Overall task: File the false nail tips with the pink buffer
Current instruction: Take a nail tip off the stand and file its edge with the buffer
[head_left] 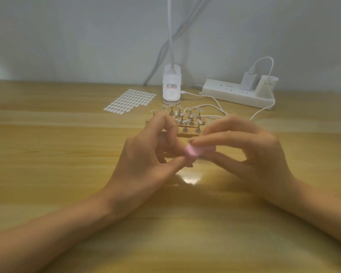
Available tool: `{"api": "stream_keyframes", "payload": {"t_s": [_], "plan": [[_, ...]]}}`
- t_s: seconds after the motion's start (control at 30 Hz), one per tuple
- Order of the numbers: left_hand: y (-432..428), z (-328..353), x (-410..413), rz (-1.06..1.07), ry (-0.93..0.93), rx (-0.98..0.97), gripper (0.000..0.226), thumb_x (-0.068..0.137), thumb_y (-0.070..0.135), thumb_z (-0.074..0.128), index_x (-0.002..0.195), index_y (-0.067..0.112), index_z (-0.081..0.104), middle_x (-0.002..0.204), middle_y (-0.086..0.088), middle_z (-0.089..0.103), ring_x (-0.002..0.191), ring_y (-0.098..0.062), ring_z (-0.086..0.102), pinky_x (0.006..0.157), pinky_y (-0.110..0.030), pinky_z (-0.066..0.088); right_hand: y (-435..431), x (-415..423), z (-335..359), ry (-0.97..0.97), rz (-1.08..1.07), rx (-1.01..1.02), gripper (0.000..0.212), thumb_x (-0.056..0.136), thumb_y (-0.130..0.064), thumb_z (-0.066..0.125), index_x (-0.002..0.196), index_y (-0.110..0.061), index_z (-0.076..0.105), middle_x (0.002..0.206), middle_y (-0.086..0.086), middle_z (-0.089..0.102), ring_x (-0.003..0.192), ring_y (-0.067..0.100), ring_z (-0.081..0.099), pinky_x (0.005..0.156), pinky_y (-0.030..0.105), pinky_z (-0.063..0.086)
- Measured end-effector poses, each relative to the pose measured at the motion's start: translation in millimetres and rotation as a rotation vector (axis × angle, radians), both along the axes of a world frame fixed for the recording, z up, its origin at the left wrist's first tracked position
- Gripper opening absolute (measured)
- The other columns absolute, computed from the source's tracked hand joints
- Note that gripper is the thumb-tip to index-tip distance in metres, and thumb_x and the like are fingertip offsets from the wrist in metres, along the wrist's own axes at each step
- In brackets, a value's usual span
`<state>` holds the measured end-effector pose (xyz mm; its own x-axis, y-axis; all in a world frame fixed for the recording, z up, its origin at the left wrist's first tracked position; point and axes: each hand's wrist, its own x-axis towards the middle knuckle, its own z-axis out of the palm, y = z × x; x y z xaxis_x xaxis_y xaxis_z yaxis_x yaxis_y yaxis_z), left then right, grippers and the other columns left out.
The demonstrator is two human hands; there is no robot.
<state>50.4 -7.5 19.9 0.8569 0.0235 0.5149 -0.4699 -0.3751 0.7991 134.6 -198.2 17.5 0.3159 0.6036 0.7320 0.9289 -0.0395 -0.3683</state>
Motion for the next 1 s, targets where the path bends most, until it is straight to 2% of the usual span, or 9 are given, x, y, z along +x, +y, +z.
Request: {"api": "stream_keyframes", "payload": {"t_s": [0.17, 0.27, 0.37, 0.57, 0.7, 0.77, 0.83, 0.93, 1.0], "plan": [[0.1, -0.1, -0.1, 0.001, 0.008, 0.003, 0.038, 0.081, 0.025, 0.077, 0.087, 0.027, 0.040, 0.078, 0.010, 0.074, 0.074, -0.005, 0.074, 0.052, -0.017, 0.046, 0.5, -1.0, -0.5, -0.036, 0.017, -0.023, 0.021, 0.086, -0.010, 0.076, 0.107, -0.009, 0.075, 0.096, 0.006, 0.065, 0.087, 0.015, 0.066, 0.081, 0.024, 0.052], [0.8, -0.8, 0.2, 0.009, 0.024, 0.008, 0.043, 0.080, 0.014, 0.077, 0.087, 0.028, 0.037, 0.080, 0.006, 0.076, 0.077, -0.012, 0.076, 0.053, -0.025, 0.050, -0.9, 3.2, 0.0, -0.021, -0.031, 0.002, 0.021, 0.086, -0.006, 0.075, 0.107, -0.006, 0.075, 0.096, 0.007, 0.066, 0.086, 0.016, 0.066, 0.081, 0.027, 0.052], [-0.3, -0.3, -1.3, 0.010, 0.003, 0.026, 0.040, 0.082, 0.017, 0.077, 0.087, 0.028, 0.038, 0.079, 0.006, 0.076, 0.077, -0.009, 0.076, 0.052, -0.016, 0.046, -1.6, 2.6, -0.5, -0.047, -0.005, -0.019, 0.021, 0.087, -0.007, 0.075, 0.108, -0.008, 0.075, 0.096, 0.006, 0.065, 0.086, 0.017, 0.066, 0.080, 0.025, 0.052], [-0.7, 0.4, -1.4, 0.011, 0.023, 0.008, 0.039, 0.082, 0.018, 0.077, 0.087, 0.027, 0.039, 0.079, 0.005, 0.076, 0.077, -0.009, 0.076, 0.051, -0.015, 0.045, -1.5, 2.0, -1.9, -0.131, -0.030, -0.025, 0.019, 0.090, -0.008, 0.076, 0.109, -0.010, 0.074, 0.095, 0.007, 0.064, 0.085, 0.021, 0.067, 0.080, 0.027, 0.052], [0.2, 0.6, -1.7, 0.002, 0.053, -0.022, 0.040, 0.081, 0.018, 0.077, 0.087, 0.027, 0.039, 0.079, 0.004, 0.076, 0.077, -0.013, 0.077, 0.050, -0.029, 0.050, -2.1, 2.1, -0.7, -0.121, -0.050, -0.014, 0.022, 0.087, -0.007, 0.075, 0.109, -0.009, 0.074, 0.095, 0.006, 0.065, 0.084, 0.015, 0.065, 0.080, 0.023, 0.052], [0.5, 0.9, -1.7, 0.004, 0.049, -0.015, 0.040, 0.081, 0.023, 0.078, 0.088, 0.027, 0.039, 0.078, 0.004, 0.076, 0.077, -0.014, 0.077, 0.051, -0.027, 0.050, -1.9, 1.8, -0.4, -0.130, -0.052, -0.020, 0.022, 0.086, -0.007, 0.076, 0.108, -0.009, 0.074, 0.095, 0.006, 0.065, 0.083, 0.016, 0.066, 0.079, 0.022, 0.052], [0.6, 0.8, -1.4, -0.005, 0.066, -0.037, 0.040, 0.080, 0.025, 0.078, 0.088, 0.026, 0.039, 0.078, 0.003, 0.076, 0.077, -0.015, 0.077, 0.051, -0.033, 0.052, -1.8, -1.0, -1.1, -0.119, -0.063, -0.015, 0.022, 0.086, -0.005, 0.077, 0.107, -0.007, 0.075, 0.095, 0.007, 0.065, 0.083, 0.018, 0.067, 0.079, 0.026, 0.053], [1.0, 0.7, -1.7, -0.003, 0.050, -0.034, 0.038, 0.081, 0.026, 0.077, 0.089, 0.026, 0.040, 0.079, 0.006, 0.076, 0.074, -0.009, 0.075, 0.051, -0.020, 0.046, 0.4, -3.3, -1.3, -0.161, -0.060, -0.010, 0.016, 0.089, -0.008, 0.075, 0.105, -0.009, 0.077, 0.094, 0.009, 0.065, 0.082, 0.022, 0.068, 0.078, 0.032, 0.054], [0.9, 0.5, -1.3, -0.013, 0.068, -0.047, 0.039, 0.080, 0.024, 0.078, 0.088, 0.026, 0.040, 0.080, 0.005, 0.077, 0.077, -0.011, 0.076, 0.053, -0.016, 0.044, -0.4, -2.8, -0.3, -0.146, -0.080, -0.012, 0.018, 0.088, -0.009, 0.075, 0.106, -0.008, 0.076, 0.094, 0.008, 0.065, 0.082, 0.019, 0.067, 0.078, 0.030, 0.053]]}}
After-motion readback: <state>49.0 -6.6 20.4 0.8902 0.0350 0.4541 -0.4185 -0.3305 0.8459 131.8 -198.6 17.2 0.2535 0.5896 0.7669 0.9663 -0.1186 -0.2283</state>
